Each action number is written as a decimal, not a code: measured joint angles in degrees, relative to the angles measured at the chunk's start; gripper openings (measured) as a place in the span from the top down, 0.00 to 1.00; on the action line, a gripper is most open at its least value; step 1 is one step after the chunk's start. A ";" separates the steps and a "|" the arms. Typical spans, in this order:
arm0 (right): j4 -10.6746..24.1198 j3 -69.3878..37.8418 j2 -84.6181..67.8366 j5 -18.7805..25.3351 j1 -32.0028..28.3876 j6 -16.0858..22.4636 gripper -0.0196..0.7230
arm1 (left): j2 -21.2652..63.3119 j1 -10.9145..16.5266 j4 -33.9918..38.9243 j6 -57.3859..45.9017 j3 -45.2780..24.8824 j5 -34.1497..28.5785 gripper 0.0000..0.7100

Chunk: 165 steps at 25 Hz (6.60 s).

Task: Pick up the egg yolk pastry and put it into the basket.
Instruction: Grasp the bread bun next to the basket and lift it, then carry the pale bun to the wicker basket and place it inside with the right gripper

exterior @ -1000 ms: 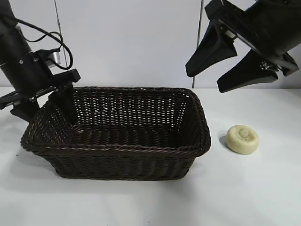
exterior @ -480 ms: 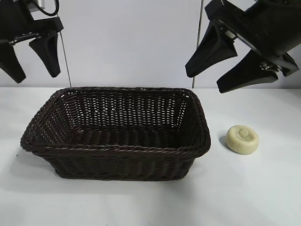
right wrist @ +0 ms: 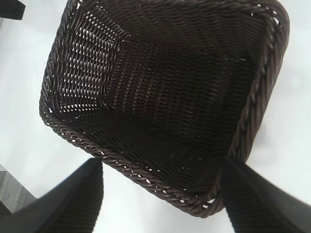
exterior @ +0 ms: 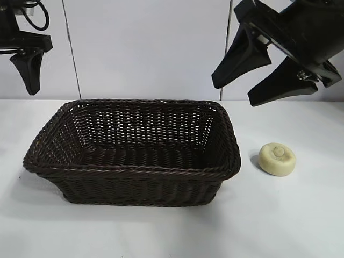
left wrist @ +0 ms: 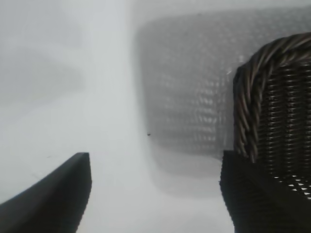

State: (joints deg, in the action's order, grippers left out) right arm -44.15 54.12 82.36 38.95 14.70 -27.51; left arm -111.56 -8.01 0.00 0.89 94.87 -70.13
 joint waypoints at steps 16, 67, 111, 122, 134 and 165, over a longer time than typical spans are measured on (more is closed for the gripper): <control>0.00 0.00 0.00 0.00 0.00 0.00 0.30 | 1.78 8.24 0.33 -0.23 -0.20 -0.10 0.24; 3.52 0.00 0.00 0.53 0.00 5.31 0.30 | 97.96 8.24 0.50 -0.24 -67.08 6.08 0.24; 30.92 18.61 32.11 2.07 -10.94 25.82 0.30 | 112.27 8.24 0.42 -0.37 -67.08 5.67 0.24; 31.09 18.68 35.60 -0.76 -10.94 26.20 0.64 | 112.27 8.24 0.42 -0.37 -67.08 5.67 0.24; 31.52 19.09 30.32 4.21 -10.94 26.21 0.92 | 112.27 8.24 0.42 -0.37 -67.08 5.67 0.24; 25.38 18.86 12.87 1.32 6.92 25.22 0.93 | 112.27 8.24 0.42 -0.42 -67.08 5.65 0.24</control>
State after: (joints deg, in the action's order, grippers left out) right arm -18.77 72.98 95.22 40.27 21.62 -2.30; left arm 0.70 0.23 0.42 0.47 27.79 -64.48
